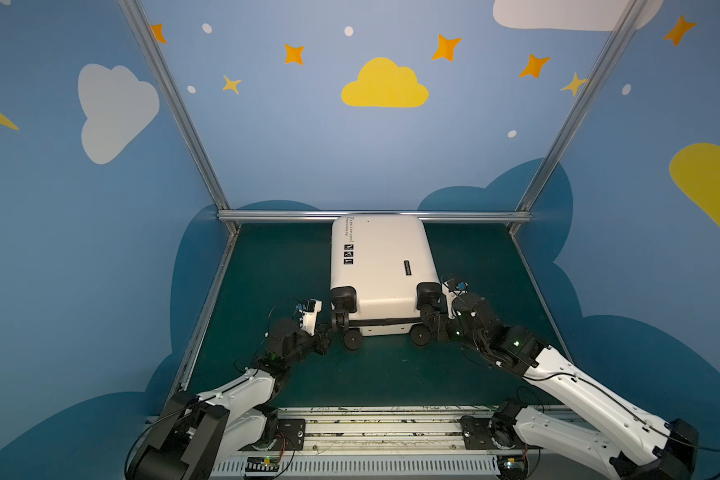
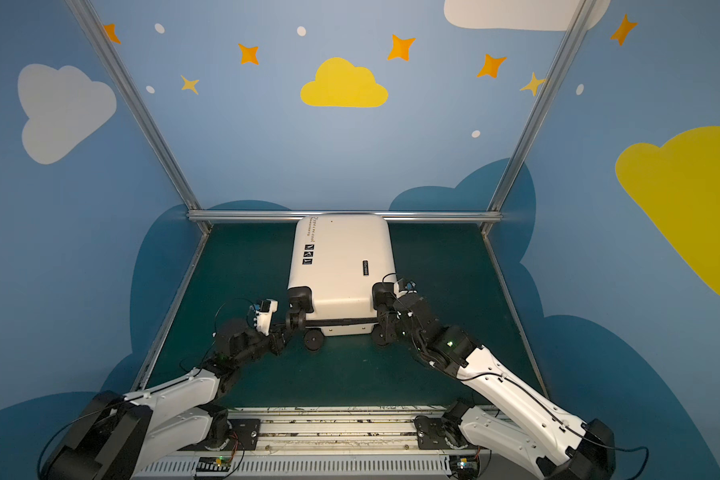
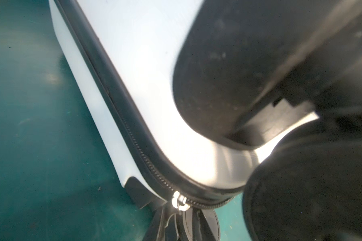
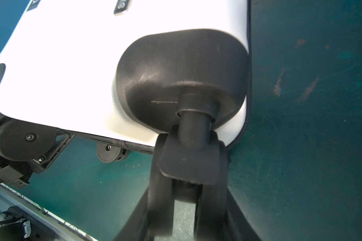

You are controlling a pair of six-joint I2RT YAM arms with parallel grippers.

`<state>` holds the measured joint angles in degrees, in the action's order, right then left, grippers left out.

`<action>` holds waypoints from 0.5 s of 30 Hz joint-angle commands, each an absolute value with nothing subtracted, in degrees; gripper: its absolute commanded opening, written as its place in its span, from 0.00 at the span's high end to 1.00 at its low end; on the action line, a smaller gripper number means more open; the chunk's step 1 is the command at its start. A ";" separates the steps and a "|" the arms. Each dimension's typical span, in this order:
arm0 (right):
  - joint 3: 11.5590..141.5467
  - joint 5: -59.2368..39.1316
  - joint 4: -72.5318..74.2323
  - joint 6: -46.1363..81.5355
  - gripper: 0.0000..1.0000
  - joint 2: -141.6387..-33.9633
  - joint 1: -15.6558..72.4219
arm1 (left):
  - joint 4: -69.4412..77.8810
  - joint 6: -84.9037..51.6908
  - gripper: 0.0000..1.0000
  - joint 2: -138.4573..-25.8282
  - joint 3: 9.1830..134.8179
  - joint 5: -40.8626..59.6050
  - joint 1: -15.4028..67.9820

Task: Pack the luggage

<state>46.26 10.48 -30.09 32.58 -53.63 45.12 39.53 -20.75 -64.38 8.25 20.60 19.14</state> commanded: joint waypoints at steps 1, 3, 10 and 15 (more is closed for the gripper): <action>47.16 8.35 -30.06 29.94 1.00 -51.51 46.22 | 40.84 -20.08 0.77 -66.31 9.51 18.68 18.82; 47.12 8.35 -30.06 29.97 1.00 -51.51 46.22 | 41.17 -20.11 0.81 -66.79 9.51 18.63 18.79; 47.12 8.35 -29.88 29.93 1.00 -51.46 46.19 | 41.13 -20.77 0.73 -66.86 8.81 17.63 18.77; 47.02 8.37 -29.62 29.97 1.00 -51.31 46.23 | 40.94 -21.28 0.65 -66.50 8.04 16.26 18.82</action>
<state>46.26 10.70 -30.24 32.58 -53.54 45.12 41.39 -21.10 -66.00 8.08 19.94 18.94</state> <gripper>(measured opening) 0.390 0.346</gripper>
